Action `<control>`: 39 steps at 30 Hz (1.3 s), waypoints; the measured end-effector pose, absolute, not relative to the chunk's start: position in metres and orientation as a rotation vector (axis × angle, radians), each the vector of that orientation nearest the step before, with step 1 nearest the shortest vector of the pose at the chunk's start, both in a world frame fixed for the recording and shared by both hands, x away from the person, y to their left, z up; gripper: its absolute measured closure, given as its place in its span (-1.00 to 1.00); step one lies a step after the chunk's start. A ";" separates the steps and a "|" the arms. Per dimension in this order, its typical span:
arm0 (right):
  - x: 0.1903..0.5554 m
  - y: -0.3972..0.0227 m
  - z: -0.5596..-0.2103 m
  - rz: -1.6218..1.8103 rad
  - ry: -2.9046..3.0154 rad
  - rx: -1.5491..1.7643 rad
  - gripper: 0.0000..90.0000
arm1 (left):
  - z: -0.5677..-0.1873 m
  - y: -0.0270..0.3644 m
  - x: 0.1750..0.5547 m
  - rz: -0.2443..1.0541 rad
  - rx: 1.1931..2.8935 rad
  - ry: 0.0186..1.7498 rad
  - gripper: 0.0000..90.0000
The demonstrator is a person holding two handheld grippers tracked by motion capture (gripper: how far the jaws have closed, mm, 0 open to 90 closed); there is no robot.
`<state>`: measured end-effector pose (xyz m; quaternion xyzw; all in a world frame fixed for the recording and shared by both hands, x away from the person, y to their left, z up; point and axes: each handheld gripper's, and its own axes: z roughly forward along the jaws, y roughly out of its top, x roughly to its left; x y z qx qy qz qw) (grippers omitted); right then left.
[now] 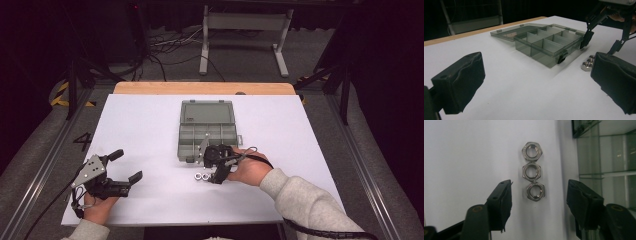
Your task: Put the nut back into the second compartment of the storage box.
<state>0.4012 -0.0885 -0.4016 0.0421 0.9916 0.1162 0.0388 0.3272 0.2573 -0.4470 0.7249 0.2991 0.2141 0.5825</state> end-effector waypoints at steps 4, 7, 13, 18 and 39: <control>0.401 -0.086 -0.410 0.312 3.062 0.116 0.01 | -0.447 0.257 0.328 0.499 1.694 0.700 -1.00; 0.400 -0.084 -0.416 0.278 3.074 0.099 0.13 | -0.447 0.257 0.328 0.497 1.698 0.702 -1.00; 0.400 -0.082 -0.419 0.237 3.072 0.100 0.54 | -0.448 0.258 0.327 0.497 1.697 0.703 -1.00; 0.403 -0.085 -0.418 0.236 3.082 0.117 0.55 | -0.448 0.258 0.328 0.499 1.697 0.703 -1.00; 0.434 -0.095 -0.349 0.437 2.963 0.233 0.56 | -0.448 0.258 0.328 0.497 1.699 0.707 -1.00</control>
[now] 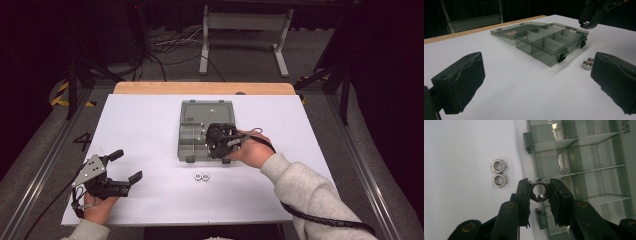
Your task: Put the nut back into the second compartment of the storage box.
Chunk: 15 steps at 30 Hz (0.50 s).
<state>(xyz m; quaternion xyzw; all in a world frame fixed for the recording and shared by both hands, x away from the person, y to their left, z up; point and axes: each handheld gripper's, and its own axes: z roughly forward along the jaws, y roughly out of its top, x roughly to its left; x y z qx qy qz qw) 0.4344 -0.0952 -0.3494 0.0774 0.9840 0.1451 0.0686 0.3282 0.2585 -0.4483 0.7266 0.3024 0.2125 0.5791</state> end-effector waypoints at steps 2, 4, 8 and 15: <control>0.443 -0.095 -0.345 0.456 2.947 0.262 0.56 | -0.449 0.258 0.328 0.492 1.698 0.709 -1.00; 0.449 -0.095 -0.343 0.470 2.935 0.290 0.56 | -0.449 0.258 0.328 0.491 1.699 0.710 -1.00; 0.459 -0.092 -0.340 0.485 2.918 0.313 0.56 | -0.449 0.259 0.329 0.491 1.698 0.711 -1.00; 0.482 -0.086 -0.336 0.507 2.875 0.357 0.56 | -0.450 0.259 0.329 0.488 1.701 0.713 -1.00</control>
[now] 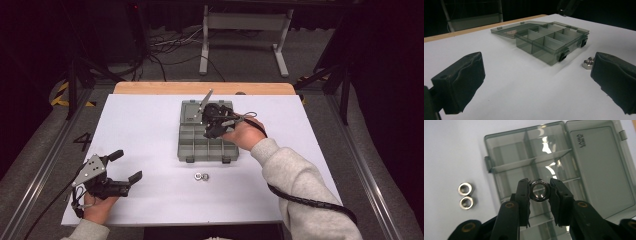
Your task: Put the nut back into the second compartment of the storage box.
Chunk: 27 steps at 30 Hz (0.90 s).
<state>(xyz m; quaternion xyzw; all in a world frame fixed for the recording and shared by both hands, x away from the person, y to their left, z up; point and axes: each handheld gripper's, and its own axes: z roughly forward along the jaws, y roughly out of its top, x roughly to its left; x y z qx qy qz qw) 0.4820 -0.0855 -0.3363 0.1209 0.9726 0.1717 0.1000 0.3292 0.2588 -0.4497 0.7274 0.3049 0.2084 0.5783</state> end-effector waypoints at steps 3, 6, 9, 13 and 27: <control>0.492 -0.082 -0.340 0.523 2.863 0.377 0.56 | -0.450 0.258 0.329 0.486 1.698 0.713 -1.00; 0.502 -0.076 -0.348 0.530 2.857 0.408 0.56 | -0.450 0.259 0.329 0.484 1.701 0.713 -1.00; 0.510 -0.072 -0.359 0.527 2.861 0.431 0.55 | -0.450 0.259 0.329 0.484 1.701 0.715 -1.00; 0.516 -0.068 -0.373 0.508 2.876 0.457 0.55 | -0.450 0.259 0.329 0.484 1.705 0.714 -1.00; 0.527 -0.066 -0.395 0.481 2.893 0.484 0.38 | -0.451 0.258 0.330 0.478 1.709 0.714 -1.00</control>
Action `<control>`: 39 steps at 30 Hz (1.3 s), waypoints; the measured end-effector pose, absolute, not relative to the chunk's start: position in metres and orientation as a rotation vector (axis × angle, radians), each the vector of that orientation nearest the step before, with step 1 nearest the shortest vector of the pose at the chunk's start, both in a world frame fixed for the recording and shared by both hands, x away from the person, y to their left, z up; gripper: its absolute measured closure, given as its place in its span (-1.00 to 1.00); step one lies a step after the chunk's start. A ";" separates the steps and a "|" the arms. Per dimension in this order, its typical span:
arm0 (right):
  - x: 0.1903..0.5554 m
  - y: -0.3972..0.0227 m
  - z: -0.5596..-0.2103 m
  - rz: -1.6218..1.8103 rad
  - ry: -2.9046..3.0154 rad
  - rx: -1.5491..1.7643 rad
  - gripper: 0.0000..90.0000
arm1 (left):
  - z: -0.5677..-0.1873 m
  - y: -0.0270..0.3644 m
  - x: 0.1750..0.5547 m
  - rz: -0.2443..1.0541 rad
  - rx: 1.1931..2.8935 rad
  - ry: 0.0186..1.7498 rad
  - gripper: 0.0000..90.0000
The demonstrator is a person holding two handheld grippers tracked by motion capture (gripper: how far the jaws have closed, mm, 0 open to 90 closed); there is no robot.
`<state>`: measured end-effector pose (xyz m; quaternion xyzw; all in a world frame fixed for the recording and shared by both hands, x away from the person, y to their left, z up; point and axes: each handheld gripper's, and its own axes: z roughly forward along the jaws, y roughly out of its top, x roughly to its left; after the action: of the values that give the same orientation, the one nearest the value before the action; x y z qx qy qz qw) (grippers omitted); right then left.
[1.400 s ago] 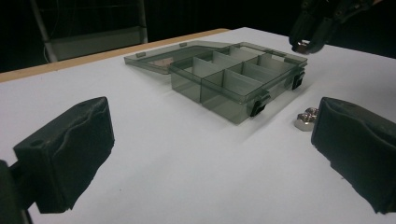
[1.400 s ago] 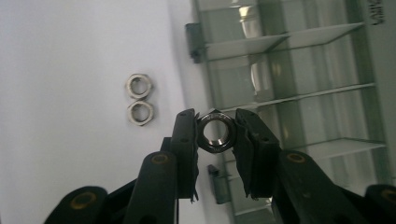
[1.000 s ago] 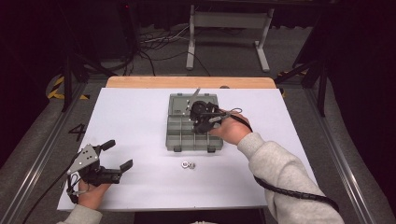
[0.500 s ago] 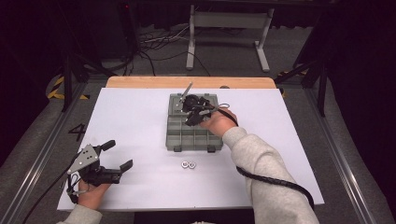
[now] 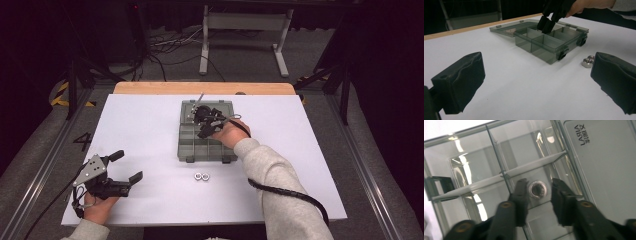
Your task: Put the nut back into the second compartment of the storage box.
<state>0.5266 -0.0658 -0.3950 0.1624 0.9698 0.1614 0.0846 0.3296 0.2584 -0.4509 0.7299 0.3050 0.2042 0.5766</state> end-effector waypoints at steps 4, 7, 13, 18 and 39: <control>0.524 -0.070 -0.384 0.512 2.849 0.527 -0.20 | -0.451 0.258 0.330 0.477 1.706 0.713 -1.00; 0.515 -0.075 -0.371 0.515 2.840 0.494 -0.49 | -0.451 0.258 0.330 0.474 1.703 0.712 -1.00; 0.481 -0.081 -0.344 0.570 2.825 0.385 -0.68 | -0.451 0.258 0.330 0.469 1.706 0.713 -1.00; 0.448 -0.084 -0.333 0.585 2.833 0.288 -0.67 | -0.451 0.258 0.330 0.470 1.709 0.714 -1.00; 0.390 -0.082 -0.399 0.446 2.988 0.175 -0.52 | -0.450 0.257 0.329 0.470 1.708 0.713 -1.00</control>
<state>0.3896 -0.0824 -0.3988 0.0577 0.9858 0.1471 0.0578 0.3287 0.2565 -0.4500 0.7301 0.3049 0.2011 0.5776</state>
